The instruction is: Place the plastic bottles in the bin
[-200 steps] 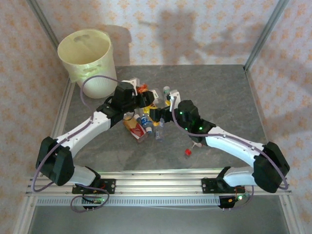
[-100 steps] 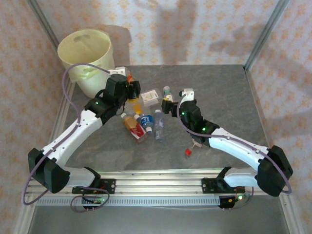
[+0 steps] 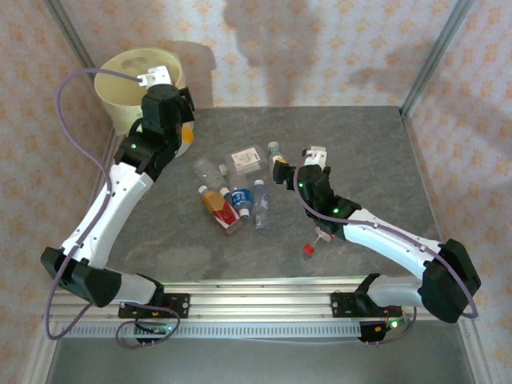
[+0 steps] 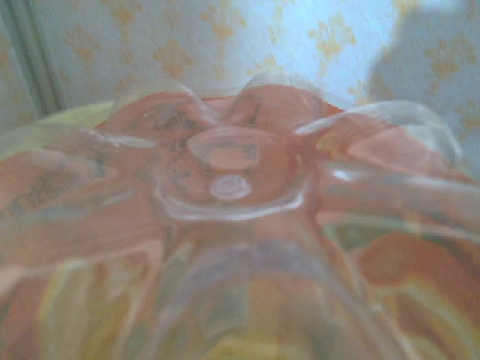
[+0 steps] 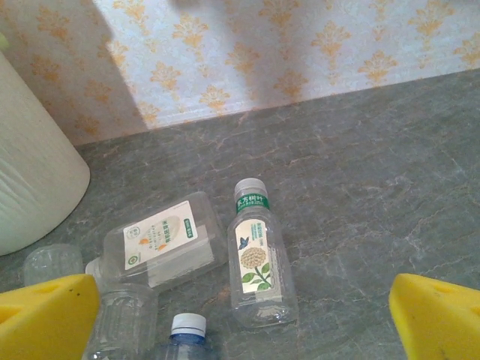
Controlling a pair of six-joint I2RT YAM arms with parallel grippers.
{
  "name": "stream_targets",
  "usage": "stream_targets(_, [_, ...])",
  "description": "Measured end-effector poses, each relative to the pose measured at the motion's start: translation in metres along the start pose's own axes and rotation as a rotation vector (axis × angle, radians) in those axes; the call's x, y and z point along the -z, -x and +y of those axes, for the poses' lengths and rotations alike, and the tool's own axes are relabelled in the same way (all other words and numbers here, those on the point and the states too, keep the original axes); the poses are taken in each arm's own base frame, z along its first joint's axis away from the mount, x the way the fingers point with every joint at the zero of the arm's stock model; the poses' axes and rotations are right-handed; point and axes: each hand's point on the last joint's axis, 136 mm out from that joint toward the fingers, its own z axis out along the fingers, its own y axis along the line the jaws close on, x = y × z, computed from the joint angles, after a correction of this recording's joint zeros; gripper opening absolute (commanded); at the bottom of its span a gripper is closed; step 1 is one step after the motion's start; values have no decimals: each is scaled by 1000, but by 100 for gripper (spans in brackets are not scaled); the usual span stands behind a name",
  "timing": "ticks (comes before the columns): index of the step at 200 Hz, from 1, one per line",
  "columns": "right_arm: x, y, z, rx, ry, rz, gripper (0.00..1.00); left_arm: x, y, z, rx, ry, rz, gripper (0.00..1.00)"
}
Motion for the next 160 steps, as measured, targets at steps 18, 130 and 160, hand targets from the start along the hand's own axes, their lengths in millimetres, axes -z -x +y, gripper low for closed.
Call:
stream_targets(18, [0,0,-9,-34,-44,-7,99,-11,18,5,7,21,-35,57])
stream_targets(130, [14,16,-36,-144,-132,-69,99,-92,102,48,72,215,-277,58])
stream_targets(160, [14,14,-38,-138,-139,-63,99,-118,104,70,101,271,-280,61])
